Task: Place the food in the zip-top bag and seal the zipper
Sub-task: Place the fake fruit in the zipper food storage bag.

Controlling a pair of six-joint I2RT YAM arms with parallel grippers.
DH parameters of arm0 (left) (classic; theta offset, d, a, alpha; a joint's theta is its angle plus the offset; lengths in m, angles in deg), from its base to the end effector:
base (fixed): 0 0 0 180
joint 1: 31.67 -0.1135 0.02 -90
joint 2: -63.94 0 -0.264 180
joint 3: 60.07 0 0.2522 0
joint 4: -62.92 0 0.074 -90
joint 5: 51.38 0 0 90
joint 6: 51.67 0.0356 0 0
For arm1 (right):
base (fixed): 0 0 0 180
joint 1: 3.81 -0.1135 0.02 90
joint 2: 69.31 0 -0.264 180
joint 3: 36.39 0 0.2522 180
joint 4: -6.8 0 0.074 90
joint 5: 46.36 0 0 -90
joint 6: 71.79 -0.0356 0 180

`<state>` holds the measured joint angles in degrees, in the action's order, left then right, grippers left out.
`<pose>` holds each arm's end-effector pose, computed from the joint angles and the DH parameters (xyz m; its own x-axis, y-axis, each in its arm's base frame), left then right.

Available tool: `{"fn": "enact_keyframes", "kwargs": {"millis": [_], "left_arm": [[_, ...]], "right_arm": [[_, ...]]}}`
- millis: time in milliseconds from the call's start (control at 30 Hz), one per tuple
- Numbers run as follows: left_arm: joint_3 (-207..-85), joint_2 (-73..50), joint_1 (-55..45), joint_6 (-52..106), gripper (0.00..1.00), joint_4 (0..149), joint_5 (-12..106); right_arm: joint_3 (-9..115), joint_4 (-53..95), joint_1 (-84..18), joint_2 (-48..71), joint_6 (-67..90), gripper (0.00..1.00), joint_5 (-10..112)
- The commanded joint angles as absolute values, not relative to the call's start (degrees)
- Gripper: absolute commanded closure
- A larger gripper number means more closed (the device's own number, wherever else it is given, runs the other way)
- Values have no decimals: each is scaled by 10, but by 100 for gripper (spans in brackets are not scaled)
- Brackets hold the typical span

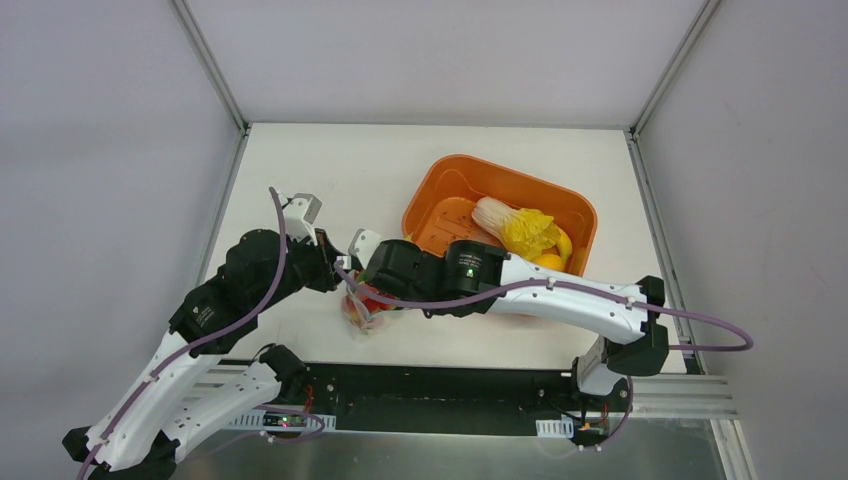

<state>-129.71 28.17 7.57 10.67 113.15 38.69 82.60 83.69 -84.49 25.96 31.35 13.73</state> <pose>0.0932 -0.0762 0.3775 -0.4873 -0.2014 -0.8497 0.4598 0.7680 -0.4457 0.0723 0.3307 0.3939 0.0572 -0.8681 -0.4930 -0.8153 0.2444 -0.5249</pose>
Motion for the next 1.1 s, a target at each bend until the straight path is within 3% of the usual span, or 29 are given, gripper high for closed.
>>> {"fn": "enact_keyframes", "kwargs": {"millis": [0, 100, 433, 500, 600, 667, 800, 933, 1067], "left_arm": [[-1318, 289, 70, 103, 100, 1104, 403], [-1314, 291, 70, 102, 100, 1104, 398], [-1300, 299, 70, 99, 100, 1092, 394], [-1301, 299, 70, 98, 100, 1094, 393], [-1296, 305, 70, 95, 100, 1094, 382], [-1296, 311, 70, 94, 100, 1103, 363], [-1292, 322, 70, 94, 100, 1113, 341], [-1288, 323, 70, 94, 100, 1114, 334], [-1286, 323, 70, 92, 100, 1114, 335]], "right_arm": [[833, 767, -851, 237, 383, 89, 112], [830, 738, -854, 233, 403, 82, 159], [757, 662, -851, 231, 418, 74, 191], [741, 629, -848, 218, 414, 62, 196], [709, 573, -834, 188, 406, 31, 181], [709, 561, -829, 173, 391, 22, 168], [690, 514, -823, 107, 346, 21, 174], [607, 415, -786, 16, 265, 26, 223], [555, 426, -716, -19, 156, 31, 264]]}}
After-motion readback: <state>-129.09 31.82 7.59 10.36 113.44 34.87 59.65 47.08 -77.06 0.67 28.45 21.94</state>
